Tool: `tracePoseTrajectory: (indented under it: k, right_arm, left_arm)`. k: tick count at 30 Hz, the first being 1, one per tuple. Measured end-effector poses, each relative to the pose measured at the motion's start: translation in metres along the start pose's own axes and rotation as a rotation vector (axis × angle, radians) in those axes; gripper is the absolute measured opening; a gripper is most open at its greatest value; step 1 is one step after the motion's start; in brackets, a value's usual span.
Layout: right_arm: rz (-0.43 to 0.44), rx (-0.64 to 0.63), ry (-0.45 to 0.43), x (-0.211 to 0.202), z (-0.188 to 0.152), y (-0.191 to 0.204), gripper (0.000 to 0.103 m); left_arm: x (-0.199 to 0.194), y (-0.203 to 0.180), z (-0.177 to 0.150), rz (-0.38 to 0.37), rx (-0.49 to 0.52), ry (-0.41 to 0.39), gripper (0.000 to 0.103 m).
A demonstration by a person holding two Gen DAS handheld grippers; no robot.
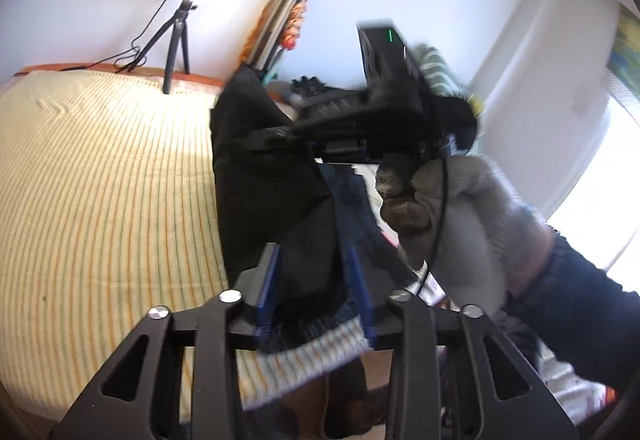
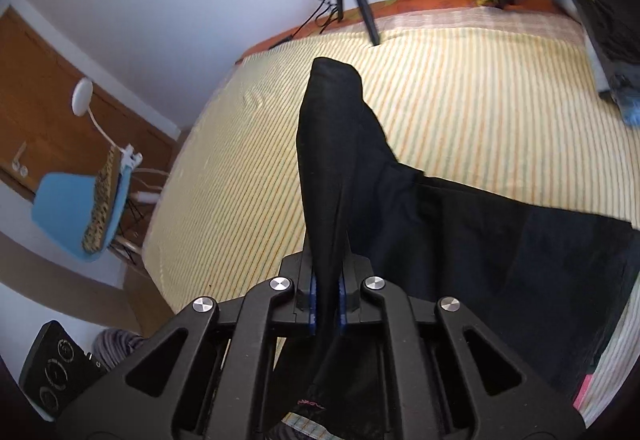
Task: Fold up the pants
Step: 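Lift the trouser end with the right tool while the left tool folds its end over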
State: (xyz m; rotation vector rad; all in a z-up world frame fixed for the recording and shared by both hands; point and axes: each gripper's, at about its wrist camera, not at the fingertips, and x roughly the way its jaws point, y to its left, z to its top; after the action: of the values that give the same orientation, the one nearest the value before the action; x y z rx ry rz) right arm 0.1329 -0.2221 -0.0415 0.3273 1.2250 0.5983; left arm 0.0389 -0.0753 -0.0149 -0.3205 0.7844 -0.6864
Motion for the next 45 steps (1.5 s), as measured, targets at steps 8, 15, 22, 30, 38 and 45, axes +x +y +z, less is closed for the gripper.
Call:
tracePoseTrajectory:
  k: [8, 15, 22, 30, 38, 45]
  right_arm:
    - [0.083, 0.180, -0.104, -0.054, -0.022, -0.069, 0.006]
    - [0.092, 0.219, -0.137, -0.082, -0.031, -0.105, 0.006]
    - [0.086, 0.272, -0.169, -0.092, -0.040, -0.135, 0.005]
    - [0.133, 0.293, -0.100, -0.074, -0.051, -0.145, 0.009]
    - [0.089, 0.242, -0.059, -0.059, -0.066, -0.138, 0.006]
    - [0.028, 0.109, -0.133, -0.095, -0.058, -0.111, 0.004]
  left_arm:
    - [0.010, 0.047, 0.012, 0.165, -0.073, 0.013, 0.046]
    - [0.080, 0.016, 0.024, 0.149, 0.072, 0.096, 0.044]
    - [0.120, -0.022, 0.001, 0.029, 0.123, 0.182, 0.044]
    - [0.148, -0.031, -0.019, 0.039, 0.166, 0.247, 0.044]
    - [0.148, -0.037, -0.014, 0.026, 0.158, 0.257, 0.044]
    - [0.100, -0.041, 0.022, 0.055, 0.208, 0.073, 0.044]
